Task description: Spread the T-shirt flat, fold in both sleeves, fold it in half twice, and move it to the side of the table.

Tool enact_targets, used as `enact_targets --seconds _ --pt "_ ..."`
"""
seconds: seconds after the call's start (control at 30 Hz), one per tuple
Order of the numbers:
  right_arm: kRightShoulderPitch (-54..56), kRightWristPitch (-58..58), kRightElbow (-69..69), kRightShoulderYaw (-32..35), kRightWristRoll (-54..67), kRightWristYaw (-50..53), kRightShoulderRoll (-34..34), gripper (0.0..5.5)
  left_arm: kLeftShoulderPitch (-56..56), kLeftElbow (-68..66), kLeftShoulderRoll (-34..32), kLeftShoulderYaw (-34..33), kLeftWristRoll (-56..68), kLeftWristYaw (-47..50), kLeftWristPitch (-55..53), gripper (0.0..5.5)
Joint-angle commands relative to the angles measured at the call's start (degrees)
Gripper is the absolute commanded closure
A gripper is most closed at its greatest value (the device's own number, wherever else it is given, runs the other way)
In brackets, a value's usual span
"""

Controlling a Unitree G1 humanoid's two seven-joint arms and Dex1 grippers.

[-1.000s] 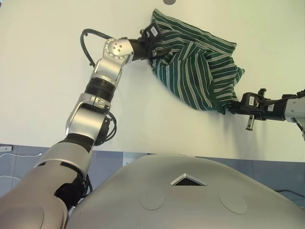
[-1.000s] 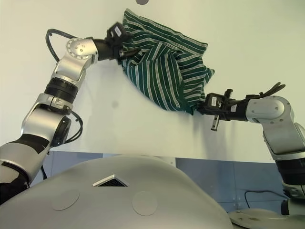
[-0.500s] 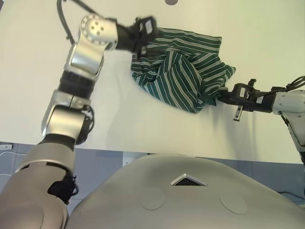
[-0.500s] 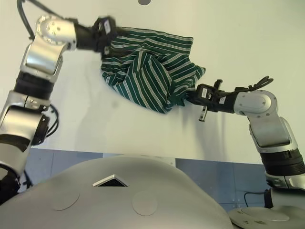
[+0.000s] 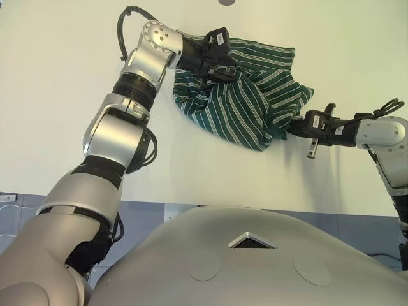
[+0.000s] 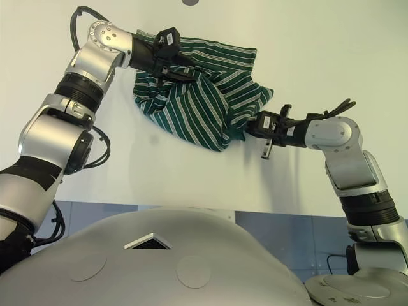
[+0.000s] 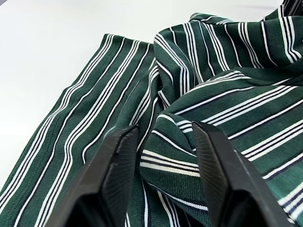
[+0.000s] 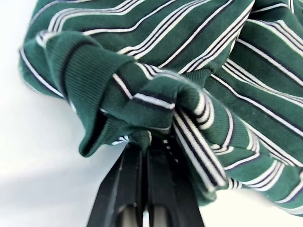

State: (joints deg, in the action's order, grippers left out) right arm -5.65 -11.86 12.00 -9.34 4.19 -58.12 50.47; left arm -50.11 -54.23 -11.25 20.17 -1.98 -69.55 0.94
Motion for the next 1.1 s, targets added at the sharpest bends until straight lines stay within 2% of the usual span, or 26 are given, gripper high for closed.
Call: enact_targets --seconds 0.03,0.27,0.4,0.5,0.6,0.7,0.77,0.83,0.87,0.97,1.07,1.1 --pt "0.7 0.5 -0.7 -0.9 -1.3 0.6 -0.6 5.50 -2.0 -2.0 0.7 0.1 -1.3 -1.1 1.4 4.14" --pt "0.9 0.7 -0.9 -1.2 -2.0 0.9 -0.9 5.50 -2.4 -4.0 1.0 0.0 -2.8 -1.9 3.3 5.44" --pt "0.4 0.4 0.3 1.1 0.6 0.7 -1.0 5.50 -2.5 -0.3 0.3 -3.8 1.8 -5.8 1.4 5.49" --pt "-1.0 -1.2 4.4 6.9 7.5 -0.7 -0.5 5.50 0.9 11.0 -3.4 -8.1 9.1 -12.7 -5.6 5.49" --pt "-5.6 -2.2 9.8 13.0 13.3 -4.6 2.7 5.50 11.4 34.7 -13.2 -9.9 17.5 -19.8 -18.4 5.49" --pt "-12.1 -2.8 15.9 17.6 16.5 -10.3 7.2 5.50 25.4 60.3 -30.2 -11.5 29.4 -22.8 -30.1 5.49" --pt "-17.0 -1.9 18.0 19.3 15.9 -13.9 10.1 5.50 35.0 71.5 -40.5 -12.7 34.3 -22.9 -32.2 5.49" --pt "-22.3 0.5 17.8 20.1 12.8 -17.1 12.4 5.50 44.9 78.2 -45.3 -15.1 33.7 -22.9 -31.2 5.49" --pt "-25.2 2.4 17.2 19.4 10.5 -18.3 13.4 5.50 51.1 80.7 -46.0 -15.4 29.7 -22.4 -25.9 5.49" --pt "-28.5 4.8 16.2 16.5 7.5 -19.0 13.9 5.50 66.1 75.3 -46.4 -10.7 11.4 -18.4 5.7 5.49" --pt "-28.8 3.8 17.7 15.7 8.6 -19.9 13.8 5.50 64.5 60.3 -43.9 -7.3 -3.1 -9.2 28.8 5.49" --pt "-30.3 3.3 18.6 16.0 8.7 -20.3 14.3 5.23 63.2 57.1 -44.3 -7.0 -6.3 -7.0 32.9 5.50"
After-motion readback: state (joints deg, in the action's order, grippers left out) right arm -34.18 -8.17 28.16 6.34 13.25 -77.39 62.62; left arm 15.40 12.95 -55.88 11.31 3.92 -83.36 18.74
